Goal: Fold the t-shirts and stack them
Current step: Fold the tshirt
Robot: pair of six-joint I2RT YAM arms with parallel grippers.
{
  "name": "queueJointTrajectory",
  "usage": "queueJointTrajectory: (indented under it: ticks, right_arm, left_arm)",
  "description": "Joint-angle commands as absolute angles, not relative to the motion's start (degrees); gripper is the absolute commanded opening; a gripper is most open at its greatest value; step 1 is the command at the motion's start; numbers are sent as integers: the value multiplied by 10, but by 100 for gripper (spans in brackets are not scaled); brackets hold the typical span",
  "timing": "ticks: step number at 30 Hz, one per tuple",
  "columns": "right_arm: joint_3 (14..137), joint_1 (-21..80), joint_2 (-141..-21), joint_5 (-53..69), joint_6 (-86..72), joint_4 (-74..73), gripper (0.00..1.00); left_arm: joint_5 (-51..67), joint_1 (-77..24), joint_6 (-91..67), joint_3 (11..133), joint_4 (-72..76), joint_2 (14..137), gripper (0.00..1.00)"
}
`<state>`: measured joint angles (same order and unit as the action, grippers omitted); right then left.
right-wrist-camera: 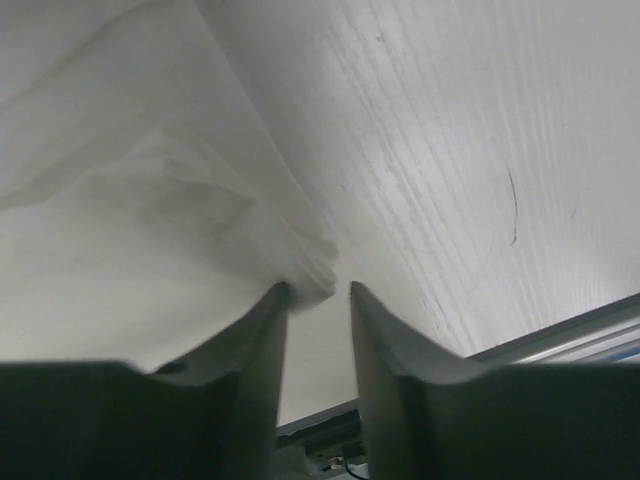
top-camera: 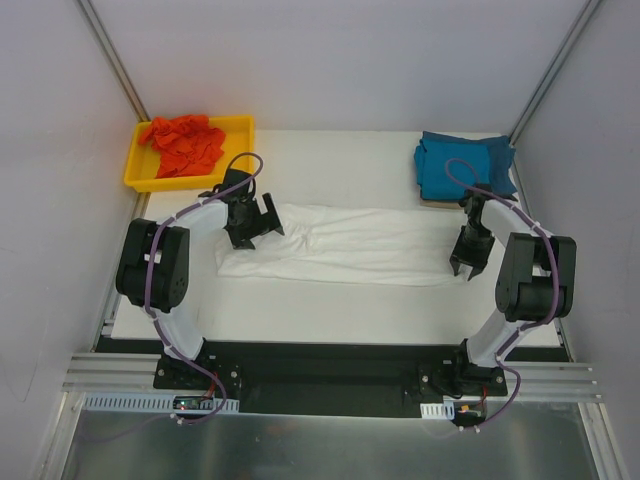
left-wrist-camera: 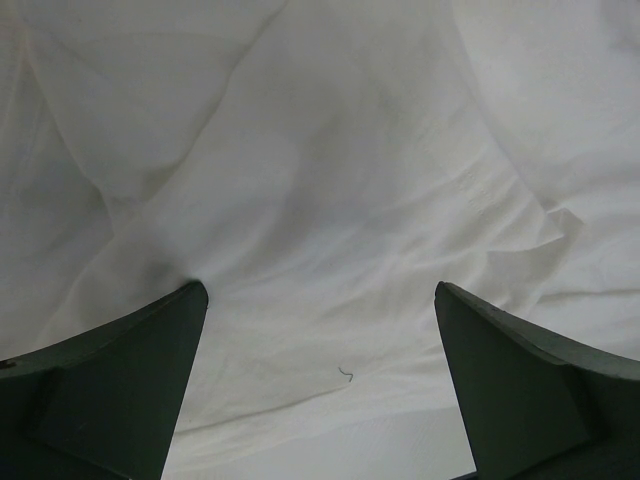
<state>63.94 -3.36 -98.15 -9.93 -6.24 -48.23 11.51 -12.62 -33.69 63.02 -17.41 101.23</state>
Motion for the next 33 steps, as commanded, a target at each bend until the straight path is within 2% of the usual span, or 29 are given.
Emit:
queueJointTrajectory:
  ticks: [1, 5, 8, 9, 12, 15, 16, 19, 27, 33]
  right_arm:
    - [649, -40, -972, -145, -77, -514, 46]
    - [668, -41, -962, -147, -68, -521, 60]
    - [678, -40, -933, -147, -53, -529, 81]
    - [680, -41, -916, -146, -48, -533, 96]
    - [679, -40, -873, -122, -33, -523, 96]
    - [659, -40, -826, -27, -8, -472, 96]
    - [652, -40, -817, 49, -4, -454, 96]
    - [636, -33, -805, 163, -4, -379, 96]
    - [726, 45, -937, 172, 18, -313, 96]
    - [773, 44, -1051, 208, 8, -310, 96]
  left_arm:
    - [98, -118, -334, 615, -182, 1000, 99]
    - [98, -119, -331, 614, -182, 991, 99]
    - [104, -118, -330, 617, -183, 976, 99]
    - [106, -118, -330, 619, -183, 969, 99]
    - [119, -118, -332, 617, -183, 946, 99]
    - [128, -120, -343, 601, -182, 918, 99]
    - [128, -123, -348, 598, -182, 910, 99]
    - [126, -142, -359, 581, -176, 888, 99]
    - [128, -172, -380, 579, -144, 937, 99]
    - [147, -172, -380, 608, -141, 1004, 99]
